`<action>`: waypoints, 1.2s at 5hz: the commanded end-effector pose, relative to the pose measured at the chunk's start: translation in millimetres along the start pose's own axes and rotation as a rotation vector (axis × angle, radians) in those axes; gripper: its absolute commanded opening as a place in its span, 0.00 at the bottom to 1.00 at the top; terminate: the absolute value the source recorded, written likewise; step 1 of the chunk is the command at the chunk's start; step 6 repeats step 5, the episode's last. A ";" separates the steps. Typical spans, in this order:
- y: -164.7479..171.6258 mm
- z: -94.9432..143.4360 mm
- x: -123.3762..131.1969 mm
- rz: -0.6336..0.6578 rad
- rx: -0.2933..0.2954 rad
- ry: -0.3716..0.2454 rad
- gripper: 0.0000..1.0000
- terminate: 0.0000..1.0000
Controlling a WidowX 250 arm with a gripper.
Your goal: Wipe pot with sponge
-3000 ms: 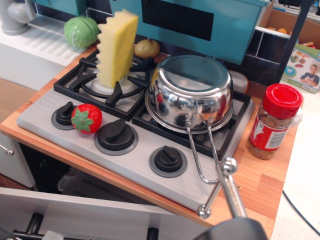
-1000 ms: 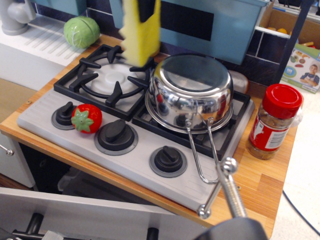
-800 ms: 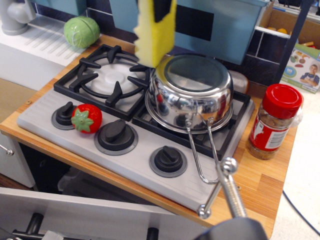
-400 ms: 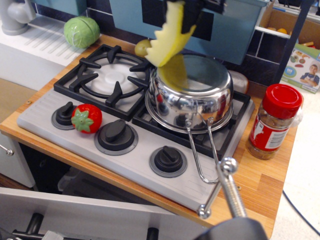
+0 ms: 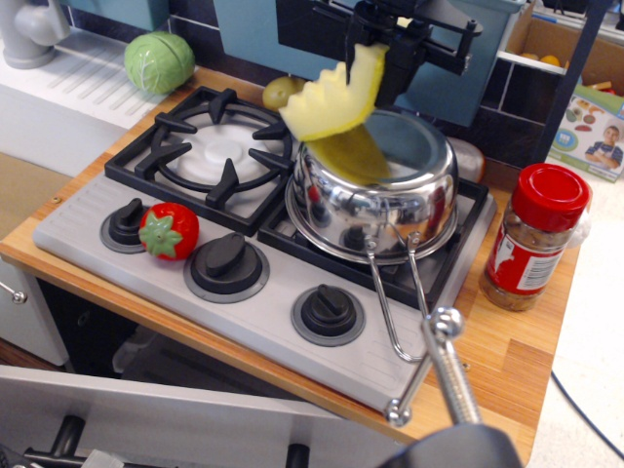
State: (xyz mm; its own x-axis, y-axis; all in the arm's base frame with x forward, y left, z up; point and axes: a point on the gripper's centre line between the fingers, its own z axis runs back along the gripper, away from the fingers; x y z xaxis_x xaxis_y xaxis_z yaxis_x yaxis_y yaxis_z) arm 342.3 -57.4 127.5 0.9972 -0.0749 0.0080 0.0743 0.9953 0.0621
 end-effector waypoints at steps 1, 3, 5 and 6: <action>-32.6 27.4 -8.2 -0.038 -0.094 -0.094 0.00 0.00; -56.2 37.3 -12.3 -0.088 -0.114 -0.117 0.00 0.00; -48.4 68.4 -7.8 -0.028 -0.261 -0.060 0.00 1.00; -48.4 68.4 -7.8 -0.028 -0.261 -0.060 0.00 1.00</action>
